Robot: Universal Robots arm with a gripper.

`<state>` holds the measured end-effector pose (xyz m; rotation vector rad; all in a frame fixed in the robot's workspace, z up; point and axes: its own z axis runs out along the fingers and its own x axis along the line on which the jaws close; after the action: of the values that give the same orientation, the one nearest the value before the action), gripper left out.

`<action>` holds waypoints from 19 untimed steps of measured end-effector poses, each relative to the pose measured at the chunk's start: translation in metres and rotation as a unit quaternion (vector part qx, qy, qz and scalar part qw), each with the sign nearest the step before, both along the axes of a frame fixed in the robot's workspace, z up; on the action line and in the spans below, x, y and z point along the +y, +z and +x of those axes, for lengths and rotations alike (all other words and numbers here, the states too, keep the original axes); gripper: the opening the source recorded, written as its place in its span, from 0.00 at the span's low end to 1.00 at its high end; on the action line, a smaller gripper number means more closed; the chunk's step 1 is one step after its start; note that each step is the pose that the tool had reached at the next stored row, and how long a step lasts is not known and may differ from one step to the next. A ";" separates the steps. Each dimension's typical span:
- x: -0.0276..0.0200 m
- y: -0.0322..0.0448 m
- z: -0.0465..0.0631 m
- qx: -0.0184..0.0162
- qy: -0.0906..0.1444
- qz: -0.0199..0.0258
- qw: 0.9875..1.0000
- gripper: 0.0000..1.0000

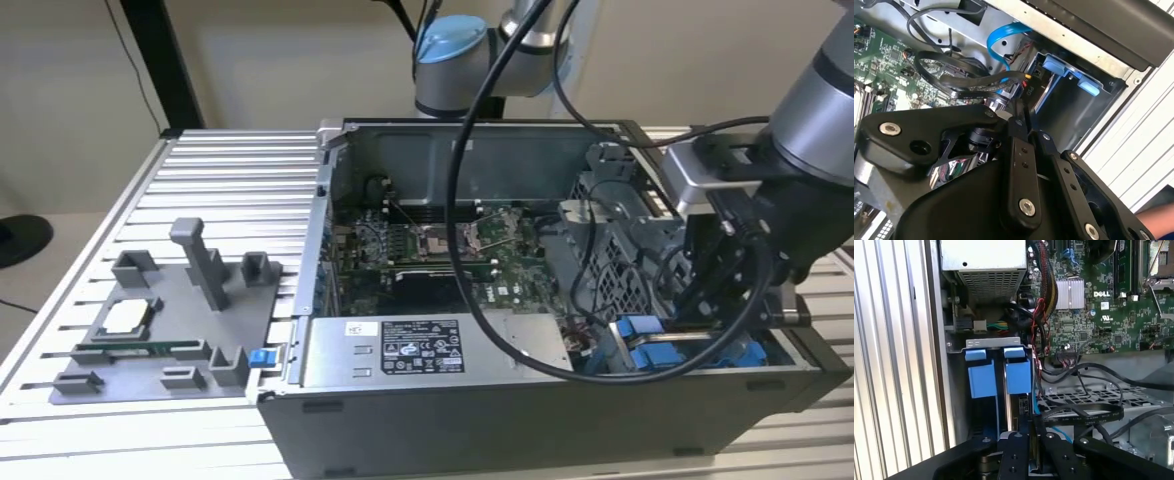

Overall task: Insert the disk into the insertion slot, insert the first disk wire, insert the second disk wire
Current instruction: 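Insert the second disk wire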

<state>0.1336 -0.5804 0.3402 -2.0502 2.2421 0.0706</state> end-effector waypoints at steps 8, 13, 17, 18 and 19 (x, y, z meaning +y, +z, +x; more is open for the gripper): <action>0.0001 -0.0077 0.000 -0.001 0.000 0.001 1.000 1.00; 0.0000 0.0089 0.000 -0.001 0.000 0.001 1.000 1.00; 0.0000 0.0271 0.000 -0.001 0.000 0.001 1.000 1.00; 0.0000 0.0319 0.000 -0.001 0.000 0.001 1.000 1.00; 0.0000 0.0363 0.000 -0.001 0.000 0.001 1.000 1.00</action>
<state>0.1335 -0.5804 0.3765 -2.0483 2.2405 0.0717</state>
